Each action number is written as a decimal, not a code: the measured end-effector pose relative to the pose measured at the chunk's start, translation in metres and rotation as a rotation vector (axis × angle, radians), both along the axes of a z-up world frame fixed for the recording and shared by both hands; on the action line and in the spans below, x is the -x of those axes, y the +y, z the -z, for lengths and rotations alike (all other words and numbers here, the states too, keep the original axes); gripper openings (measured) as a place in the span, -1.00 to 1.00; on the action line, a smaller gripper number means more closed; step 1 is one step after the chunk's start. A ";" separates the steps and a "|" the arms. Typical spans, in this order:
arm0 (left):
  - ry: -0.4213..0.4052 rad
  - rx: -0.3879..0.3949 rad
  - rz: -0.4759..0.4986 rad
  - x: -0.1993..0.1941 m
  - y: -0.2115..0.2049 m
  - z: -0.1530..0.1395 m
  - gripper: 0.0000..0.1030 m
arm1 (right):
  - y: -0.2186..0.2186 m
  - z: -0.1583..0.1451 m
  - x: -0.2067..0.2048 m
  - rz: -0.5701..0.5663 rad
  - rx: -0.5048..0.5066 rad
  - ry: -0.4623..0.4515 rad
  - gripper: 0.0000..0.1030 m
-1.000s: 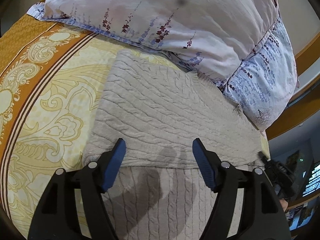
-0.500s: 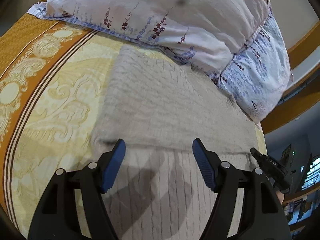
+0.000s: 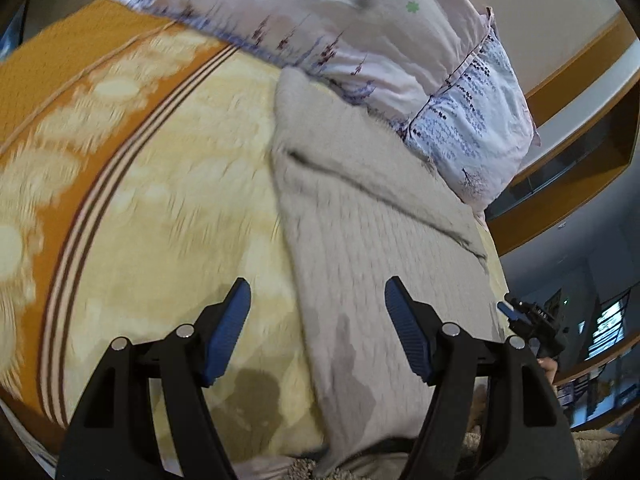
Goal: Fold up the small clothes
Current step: 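Grasp the sweater hem with the left gripper while the right gripper grasps it too, then lift the hem with both grippers and fold it up toward the collar, then open both grippers and release the folded hem, then pinch the folded edge with both grippers and press it flat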
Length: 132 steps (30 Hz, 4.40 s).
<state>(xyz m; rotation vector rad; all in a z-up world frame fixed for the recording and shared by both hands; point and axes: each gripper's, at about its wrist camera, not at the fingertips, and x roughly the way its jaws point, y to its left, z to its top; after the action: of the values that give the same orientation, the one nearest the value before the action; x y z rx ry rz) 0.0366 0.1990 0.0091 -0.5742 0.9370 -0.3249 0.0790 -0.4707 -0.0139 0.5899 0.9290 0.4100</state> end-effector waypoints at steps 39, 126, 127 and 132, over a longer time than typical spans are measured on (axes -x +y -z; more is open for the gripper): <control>-0.015 0.158 0.384 0.078 -0.069 0.034 -0.74 | 0.019 0.031 0.092 -0.396 -0.178 0.022 -0.80; 0.005 -0.213 0.048 -0.163 -0.033 -0.014 -0.15 | 0.058 -0.018 -0.096 -0.042 0.250 -0.192 -0.44; 0.009 -0.220 0.055 -0.163 -0.035 -0.013 -0.19 | 0.059 -0.018 -0.095 -0.044 0.251 -0.196 -0.53; 0.023 -0.229 0.065 -0.163 -0.039 -0.006 -0.40 | 0.061 -0.016 -0.094 -0.058 0.256 -0.195 -0.56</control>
<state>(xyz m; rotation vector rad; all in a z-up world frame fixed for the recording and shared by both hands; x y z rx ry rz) 0.1991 0.1598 0.0146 -0.3388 1.0014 -0.2656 0.1730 -0.4093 0.0020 0.2841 0.7972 0.3855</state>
